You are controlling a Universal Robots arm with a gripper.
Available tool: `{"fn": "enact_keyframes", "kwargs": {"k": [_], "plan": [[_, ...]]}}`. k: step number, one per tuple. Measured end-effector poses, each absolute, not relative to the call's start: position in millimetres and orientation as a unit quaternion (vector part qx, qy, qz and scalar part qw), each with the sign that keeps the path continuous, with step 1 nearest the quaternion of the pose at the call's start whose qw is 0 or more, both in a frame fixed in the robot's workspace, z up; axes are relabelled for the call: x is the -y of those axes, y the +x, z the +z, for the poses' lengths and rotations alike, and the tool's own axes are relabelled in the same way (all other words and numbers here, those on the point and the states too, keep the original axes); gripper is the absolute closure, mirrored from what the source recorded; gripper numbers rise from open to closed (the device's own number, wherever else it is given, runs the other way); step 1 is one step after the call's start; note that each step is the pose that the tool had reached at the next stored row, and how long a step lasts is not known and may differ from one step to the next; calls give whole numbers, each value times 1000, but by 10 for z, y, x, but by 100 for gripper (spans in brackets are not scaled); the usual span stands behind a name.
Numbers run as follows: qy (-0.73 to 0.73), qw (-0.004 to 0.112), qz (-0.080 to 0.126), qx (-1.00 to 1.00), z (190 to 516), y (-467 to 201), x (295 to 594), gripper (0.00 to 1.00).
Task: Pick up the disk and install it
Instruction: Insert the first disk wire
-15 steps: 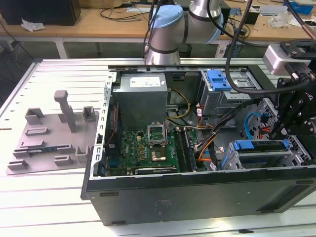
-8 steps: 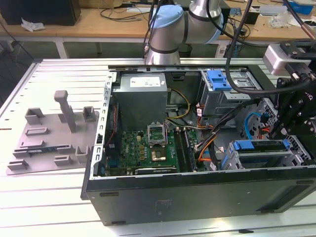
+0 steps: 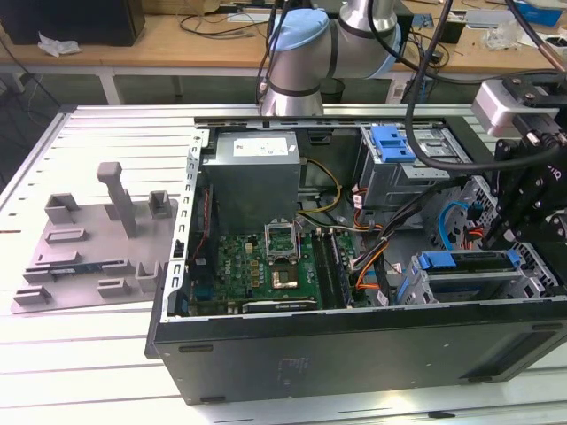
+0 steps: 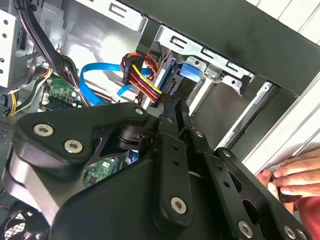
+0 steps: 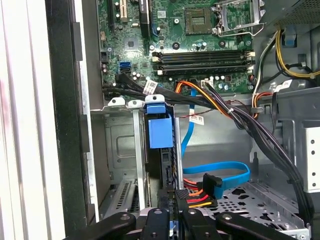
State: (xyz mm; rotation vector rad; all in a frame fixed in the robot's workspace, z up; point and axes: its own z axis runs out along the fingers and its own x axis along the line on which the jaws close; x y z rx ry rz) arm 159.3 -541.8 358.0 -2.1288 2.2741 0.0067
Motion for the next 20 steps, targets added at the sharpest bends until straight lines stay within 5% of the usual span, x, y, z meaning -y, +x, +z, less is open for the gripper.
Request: {"fn": "enact_keyframes", "kwargs": {"k": [20], "plan": [[-685,14,3,-729,3572,1618,5393,83]]}}
